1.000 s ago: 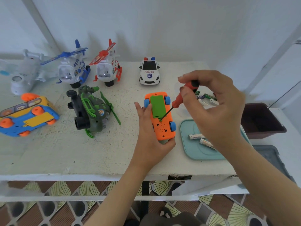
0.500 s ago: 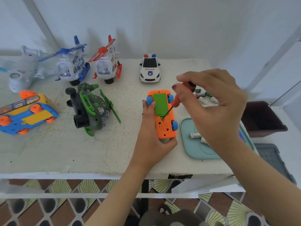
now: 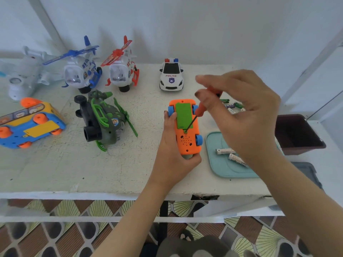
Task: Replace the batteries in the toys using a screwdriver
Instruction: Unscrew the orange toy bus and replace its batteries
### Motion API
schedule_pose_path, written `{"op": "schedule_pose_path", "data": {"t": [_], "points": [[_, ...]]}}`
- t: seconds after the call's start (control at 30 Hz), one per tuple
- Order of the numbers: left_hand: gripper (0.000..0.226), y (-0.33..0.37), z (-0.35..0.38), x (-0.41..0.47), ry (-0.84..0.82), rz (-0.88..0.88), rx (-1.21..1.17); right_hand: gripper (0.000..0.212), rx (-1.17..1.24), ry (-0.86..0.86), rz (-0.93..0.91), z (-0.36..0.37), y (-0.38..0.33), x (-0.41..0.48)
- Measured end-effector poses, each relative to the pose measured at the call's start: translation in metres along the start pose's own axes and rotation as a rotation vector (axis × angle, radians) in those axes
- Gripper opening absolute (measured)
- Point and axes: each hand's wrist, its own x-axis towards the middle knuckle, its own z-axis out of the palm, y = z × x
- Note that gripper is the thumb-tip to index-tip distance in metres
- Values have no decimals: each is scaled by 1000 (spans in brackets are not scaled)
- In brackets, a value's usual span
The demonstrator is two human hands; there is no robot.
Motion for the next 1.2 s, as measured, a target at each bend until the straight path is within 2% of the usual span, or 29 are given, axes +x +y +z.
{"op": "schedule_pose_path", "data": {"t": [0.1, 0.2, 0.43, 0.57, 0.67, 0.8, 0.93, 1.07, 1.2], "points": [[102, -1, 0, 0, -5, -1, -4, 20, 27, -81, 68, -8, 2, 4], [106, -2, -1, 0, -13, -6, -15, 22, -29, -151, 58, -10, 1, 7], [105, -1, -1, 0, 0, 0, -9, 21, -15, -77, 59, -8, -3, 8], [103, -1, -1, 0, -4, 0, -25, 24, 75, -194, 138, -12, -1, 9], [105, -1, -1, 0, -4, 4, -18, 26, 49, -282, 149, -12, -3, 7], [105, 3, -2, 0, -7, 15, -25, 19, 2, -184, 77, -6, -8, 8], [104, 4, -2, -1, 2, 8, -29, 22, 15, -95, 74, -2, -7, 7], [105, 2, -2, 0, 1, 0, -47, 19, 60, -150, 117, -7, -8, 8], [104, 1, -2, -1, -2, -4, -59, 29, 61, -228, 159, -14, -1, 8]]}}
